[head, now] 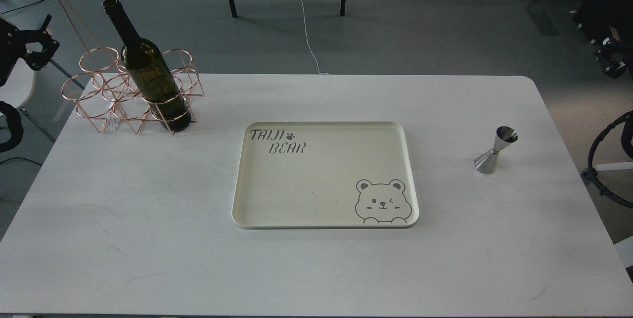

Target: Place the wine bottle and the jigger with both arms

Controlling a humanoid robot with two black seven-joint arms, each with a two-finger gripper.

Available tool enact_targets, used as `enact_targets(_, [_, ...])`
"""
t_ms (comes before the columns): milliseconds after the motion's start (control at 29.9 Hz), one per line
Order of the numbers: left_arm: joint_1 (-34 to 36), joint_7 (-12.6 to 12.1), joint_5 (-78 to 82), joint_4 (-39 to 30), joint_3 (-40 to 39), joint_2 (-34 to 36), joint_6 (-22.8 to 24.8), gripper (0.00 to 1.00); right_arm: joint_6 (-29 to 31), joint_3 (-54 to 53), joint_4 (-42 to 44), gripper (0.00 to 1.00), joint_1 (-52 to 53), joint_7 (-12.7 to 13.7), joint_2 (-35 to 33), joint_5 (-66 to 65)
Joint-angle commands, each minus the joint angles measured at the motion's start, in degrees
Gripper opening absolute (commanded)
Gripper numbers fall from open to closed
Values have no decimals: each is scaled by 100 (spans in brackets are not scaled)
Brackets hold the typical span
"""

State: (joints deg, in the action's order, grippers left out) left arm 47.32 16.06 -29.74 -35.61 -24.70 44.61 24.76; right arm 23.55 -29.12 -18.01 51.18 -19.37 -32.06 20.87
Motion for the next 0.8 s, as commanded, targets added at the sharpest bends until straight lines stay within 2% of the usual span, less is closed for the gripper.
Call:
enact_targets(0, [-380,-33,-58,221,-500,-312,90,98,263,-304,52,99,-177,30,112,48])
enact_targets(301, [-855,-104,-58,230,-1204,-515,265,98,445,-709,9,99,-643,48,191,48])
enact_targets(769, [-882,-104,-23,204,-1423,-620,324,98,445,-674,0,99,-916,39,42,31])
